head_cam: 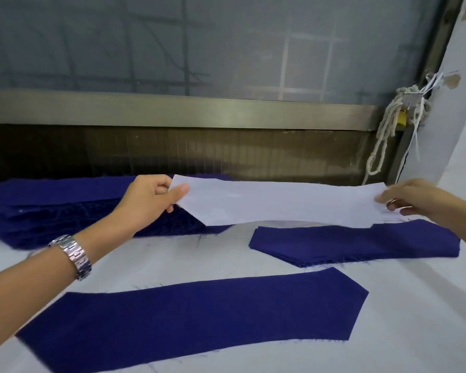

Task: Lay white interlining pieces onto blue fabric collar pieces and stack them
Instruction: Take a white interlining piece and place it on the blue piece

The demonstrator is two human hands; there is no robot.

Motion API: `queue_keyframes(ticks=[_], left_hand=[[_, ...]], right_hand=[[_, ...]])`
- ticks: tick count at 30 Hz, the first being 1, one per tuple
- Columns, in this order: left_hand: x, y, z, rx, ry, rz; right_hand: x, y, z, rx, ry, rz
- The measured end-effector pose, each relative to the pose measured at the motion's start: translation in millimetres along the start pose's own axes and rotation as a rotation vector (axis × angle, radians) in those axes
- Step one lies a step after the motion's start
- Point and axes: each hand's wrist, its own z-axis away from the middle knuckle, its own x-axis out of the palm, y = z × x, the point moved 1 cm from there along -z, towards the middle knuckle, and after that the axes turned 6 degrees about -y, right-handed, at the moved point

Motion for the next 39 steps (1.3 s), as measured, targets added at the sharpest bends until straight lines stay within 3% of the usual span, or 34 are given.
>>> queue_keyframes(ticks=[10,17,24,39], left_hand=[[-64.1,-51.6,63.7,-0.184,-0.065,0.032],[-95.4,-68.2,95.5,-0.400,-0.404,-0.020],[-118.5,-76.2,108.4,-0.473,-0.721,-0.093],[-114.3,-103.9,109.5,-0.533,-0.754,-0.174]], right_hand=[[46.7,-19.3,42.3,0.007,-0.333,0.154],[59.8,-2.7,43.2,0.089,-0.585,0.265],[66.9,26.0,36.8,0.030,-0.730,0.359],[81.2,40.5,38.1,-0.007,-0.847,0.401]])
